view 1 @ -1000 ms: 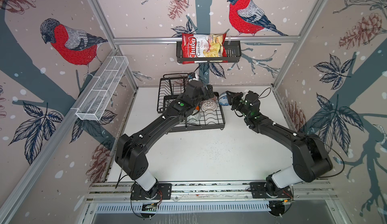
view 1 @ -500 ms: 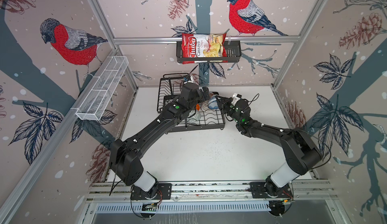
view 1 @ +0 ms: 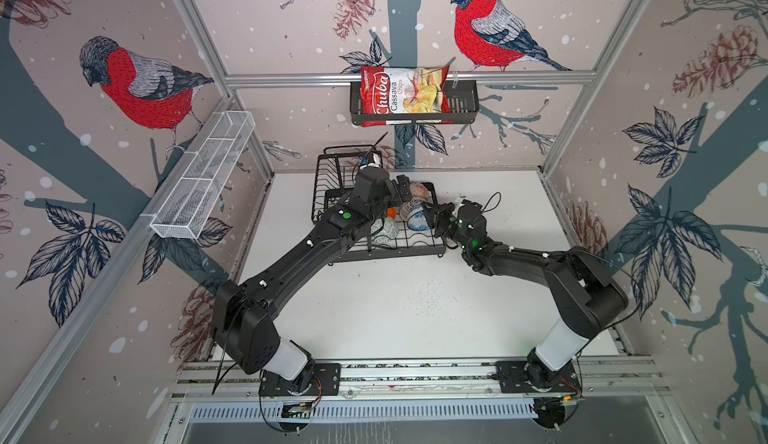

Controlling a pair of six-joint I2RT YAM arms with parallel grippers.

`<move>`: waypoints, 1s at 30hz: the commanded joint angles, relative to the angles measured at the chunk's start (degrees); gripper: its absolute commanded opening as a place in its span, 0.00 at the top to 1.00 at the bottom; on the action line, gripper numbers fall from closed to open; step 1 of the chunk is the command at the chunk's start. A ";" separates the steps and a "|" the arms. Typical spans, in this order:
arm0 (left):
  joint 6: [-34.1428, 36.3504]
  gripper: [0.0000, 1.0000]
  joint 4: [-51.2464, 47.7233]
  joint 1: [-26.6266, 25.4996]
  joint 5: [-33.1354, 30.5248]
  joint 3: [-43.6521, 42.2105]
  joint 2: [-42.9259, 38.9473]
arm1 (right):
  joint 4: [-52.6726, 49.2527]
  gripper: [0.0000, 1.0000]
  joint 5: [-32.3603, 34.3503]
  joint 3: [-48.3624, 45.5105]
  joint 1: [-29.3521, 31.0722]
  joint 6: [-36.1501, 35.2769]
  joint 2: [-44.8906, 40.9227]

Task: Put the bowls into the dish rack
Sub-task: 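Lower the blue-and-white bowl into the rack slot beside the starburst bowl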

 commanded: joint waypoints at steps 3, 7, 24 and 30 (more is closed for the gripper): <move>-0.72 0.02 -0.59 0.24 0.56 -1.09 -1.20 | 3.85 1.00 1.26 0.33 0.13 0.51 1.43; -0.72 0.02 -0.77 0.50 0.63 -1.46 -1.51 | 4.22 1.00 1.43 0.77 -0.11 0.60 2.68; -0.52 0.02 -2.40 1.82 0.87 -1.54 -2.35 | 5.62 1.00 1.41 3.39 -0.37 -0.07 8.28; -0.71 0.02 -2.39 2.01 1.02 -2.22 -2.98 | 6.00 1.00 1.36 4.15 -0.37 -0.97 9.64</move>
